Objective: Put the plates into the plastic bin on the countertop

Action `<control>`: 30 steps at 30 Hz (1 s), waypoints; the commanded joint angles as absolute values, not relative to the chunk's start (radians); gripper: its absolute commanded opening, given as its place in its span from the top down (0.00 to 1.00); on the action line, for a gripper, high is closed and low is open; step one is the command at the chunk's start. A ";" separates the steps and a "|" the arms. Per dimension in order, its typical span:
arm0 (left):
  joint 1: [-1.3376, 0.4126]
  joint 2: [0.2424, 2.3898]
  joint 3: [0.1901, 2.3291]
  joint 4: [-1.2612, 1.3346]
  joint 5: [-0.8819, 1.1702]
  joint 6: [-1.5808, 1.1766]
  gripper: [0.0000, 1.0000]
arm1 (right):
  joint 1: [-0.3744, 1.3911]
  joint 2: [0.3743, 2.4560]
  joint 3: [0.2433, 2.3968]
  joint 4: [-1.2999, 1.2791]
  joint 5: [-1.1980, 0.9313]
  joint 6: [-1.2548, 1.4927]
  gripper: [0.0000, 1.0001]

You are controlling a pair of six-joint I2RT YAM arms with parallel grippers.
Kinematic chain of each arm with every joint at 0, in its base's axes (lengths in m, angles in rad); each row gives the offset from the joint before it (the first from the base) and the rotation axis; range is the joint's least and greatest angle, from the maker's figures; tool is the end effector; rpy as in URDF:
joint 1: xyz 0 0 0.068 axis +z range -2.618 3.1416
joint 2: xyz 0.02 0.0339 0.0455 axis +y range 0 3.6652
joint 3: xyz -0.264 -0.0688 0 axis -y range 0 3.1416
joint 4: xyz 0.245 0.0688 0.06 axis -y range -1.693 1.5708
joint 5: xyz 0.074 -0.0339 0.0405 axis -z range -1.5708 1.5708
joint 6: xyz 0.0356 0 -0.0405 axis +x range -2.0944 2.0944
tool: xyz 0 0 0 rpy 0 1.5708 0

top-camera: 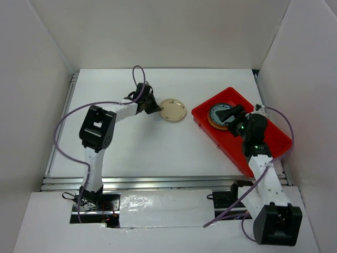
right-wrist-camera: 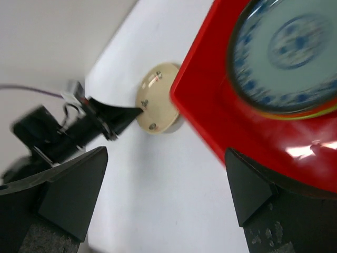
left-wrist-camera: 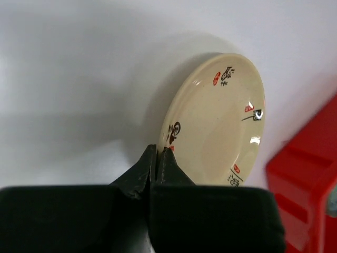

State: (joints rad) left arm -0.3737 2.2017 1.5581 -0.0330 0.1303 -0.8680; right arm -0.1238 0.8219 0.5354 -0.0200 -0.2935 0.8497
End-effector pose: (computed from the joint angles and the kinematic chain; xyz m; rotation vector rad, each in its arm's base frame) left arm 0.4572 -0.1843 0.1592 -0.5076 2.3149 -0.7864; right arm 0.1950 -0.0139 0.2626 0.7167 1.8001 0.7671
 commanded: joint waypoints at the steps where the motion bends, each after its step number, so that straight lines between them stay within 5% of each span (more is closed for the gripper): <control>1: -0.383 1.944 1.368 -0.123 -0.172 -0.896 1.00 | 0.038 0.923 0.612 0.118 -0.344 0.750 0.00; 5: -0.411 1.749 1.290 -0.204 -0.284 -0.861 1.00 | 0.220 1.119 0.733 0.140 -0.344 0.701 0.00; 9: -0.417 1.649 1.243 -0.203 -0.177 -0.784 1.00 | 0.329 1.259 0.814 0.173 -0.336 0.699 0.00; 23: -0.416 1.422 1.104 -0.103 0.185 -0.741 1.00 | 0.400 1.537 0.867 0.353 -0.383 0.781 0.03; 24: -0.416 1.422 1.106 -0.095 0.207 -0.741 1.00 | 0.400 1.539 0.862 0.363 -0.393 0.785 0.06; 27: -0.411 1.428 1.103 -0.075 0.238 -0.745 1.00 | 0.388 1.540 0.833 0.434 -0.439 0.805 0.45; 28: -0.411 1.439 1.106 -0.077 0.235 -0.749 1.00 | 0.384 1.533 0.806 0.477 -0.442 0.816 0.66; 29: -0.411 1.445 1.109 -0.083 0.224 -0.750 0.96 | 0.379 1.520 0.790 0.491 -0.433 0.837 1.00; 30: -0.411 1.450 1.130 -0.107 0.198 -0.756 0.81 | 0.376 1.493 0.776 0.498 -0.396 0.844 1.00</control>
